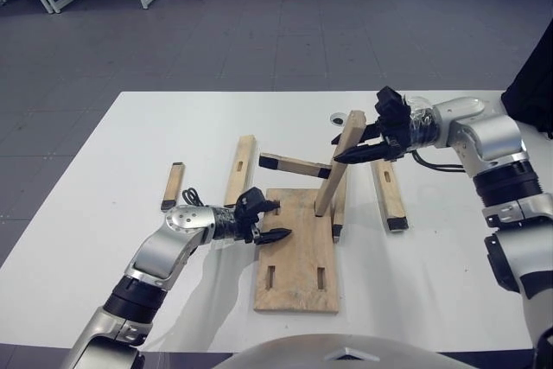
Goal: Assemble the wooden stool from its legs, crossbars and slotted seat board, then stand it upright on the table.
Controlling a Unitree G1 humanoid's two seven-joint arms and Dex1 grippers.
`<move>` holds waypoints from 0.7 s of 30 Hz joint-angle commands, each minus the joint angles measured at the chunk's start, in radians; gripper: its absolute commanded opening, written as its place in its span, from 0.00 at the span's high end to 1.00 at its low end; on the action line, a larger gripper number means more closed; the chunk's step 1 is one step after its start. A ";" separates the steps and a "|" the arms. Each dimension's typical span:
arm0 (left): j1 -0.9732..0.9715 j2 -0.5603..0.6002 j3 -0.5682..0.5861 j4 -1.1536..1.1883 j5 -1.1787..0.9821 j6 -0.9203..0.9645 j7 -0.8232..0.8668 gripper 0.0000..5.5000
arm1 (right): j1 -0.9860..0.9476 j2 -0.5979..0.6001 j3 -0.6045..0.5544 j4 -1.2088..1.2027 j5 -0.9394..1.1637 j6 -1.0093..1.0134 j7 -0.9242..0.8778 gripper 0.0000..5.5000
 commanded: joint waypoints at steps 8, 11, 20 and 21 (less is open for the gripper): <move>0.025 -0.018 -0.044 0.051 0.042 0.016 0.025 0.32 | 0.039 0.078 -0.079 -0.006 -0.066 0.049 -0.181 0.33; 0.024 -0.017 -0.042 0.052 0.042 0.013 0.027 0.32 | 0.058 0.075 -0.172 -0.044 -0.032 0.063 -0.247 0.33; 0.029 -0.009 -0.041 0.053 0.048 0.008 0.027 0.32 | 0.080 0.114 -0.404 -0.328 0.170 0.167 -0.441 0.33; 0.030 -0.007 -0.042 0.053 0.049 0.008 0.026 0.32 | 0.048 0.147 -0.438 -0.330 0.184 0.166 -0.516 0.33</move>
